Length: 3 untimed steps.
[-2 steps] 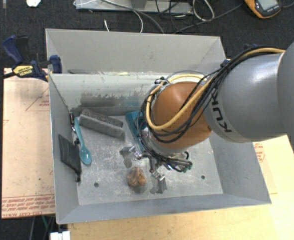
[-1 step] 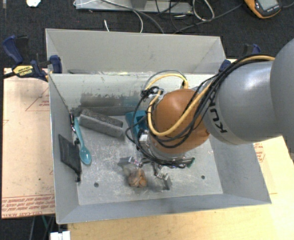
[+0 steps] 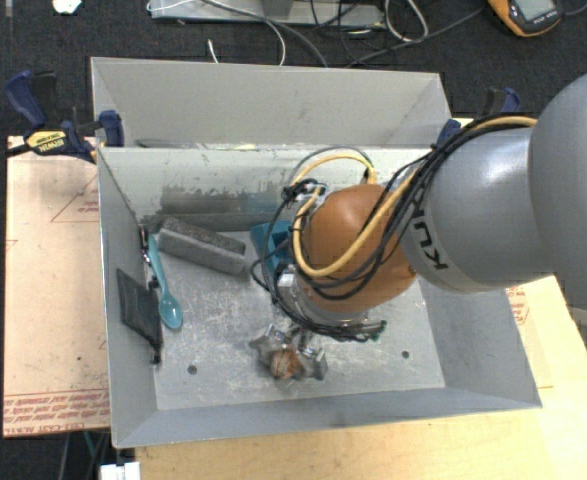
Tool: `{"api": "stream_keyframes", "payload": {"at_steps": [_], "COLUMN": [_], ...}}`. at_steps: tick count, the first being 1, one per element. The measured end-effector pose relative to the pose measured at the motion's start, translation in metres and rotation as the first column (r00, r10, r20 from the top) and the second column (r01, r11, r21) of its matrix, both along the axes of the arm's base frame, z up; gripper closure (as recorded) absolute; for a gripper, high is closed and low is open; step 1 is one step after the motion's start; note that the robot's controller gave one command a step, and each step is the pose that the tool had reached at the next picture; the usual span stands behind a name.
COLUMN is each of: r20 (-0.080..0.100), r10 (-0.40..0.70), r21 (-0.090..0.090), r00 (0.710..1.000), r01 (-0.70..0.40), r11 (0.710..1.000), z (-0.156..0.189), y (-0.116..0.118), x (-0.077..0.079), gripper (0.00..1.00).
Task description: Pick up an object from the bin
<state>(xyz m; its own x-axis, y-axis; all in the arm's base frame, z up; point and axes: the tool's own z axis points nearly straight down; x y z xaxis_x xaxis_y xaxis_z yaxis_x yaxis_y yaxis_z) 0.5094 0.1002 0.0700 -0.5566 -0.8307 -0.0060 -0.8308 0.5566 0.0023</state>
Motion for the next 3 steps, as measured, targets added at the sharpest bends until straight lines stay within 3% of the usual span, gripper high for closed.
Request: {"api": "stream_keyframes", "payload": {"at_steps": [3], "r20": [-0.001], "r10": [-0.004], "r21": [0.001], "r00": [1.0], "r01": [0.004], "r11": [1.0], "z": [0.029], "y": [0.001], "x": [-0.001], "gripper": [1.0]}}
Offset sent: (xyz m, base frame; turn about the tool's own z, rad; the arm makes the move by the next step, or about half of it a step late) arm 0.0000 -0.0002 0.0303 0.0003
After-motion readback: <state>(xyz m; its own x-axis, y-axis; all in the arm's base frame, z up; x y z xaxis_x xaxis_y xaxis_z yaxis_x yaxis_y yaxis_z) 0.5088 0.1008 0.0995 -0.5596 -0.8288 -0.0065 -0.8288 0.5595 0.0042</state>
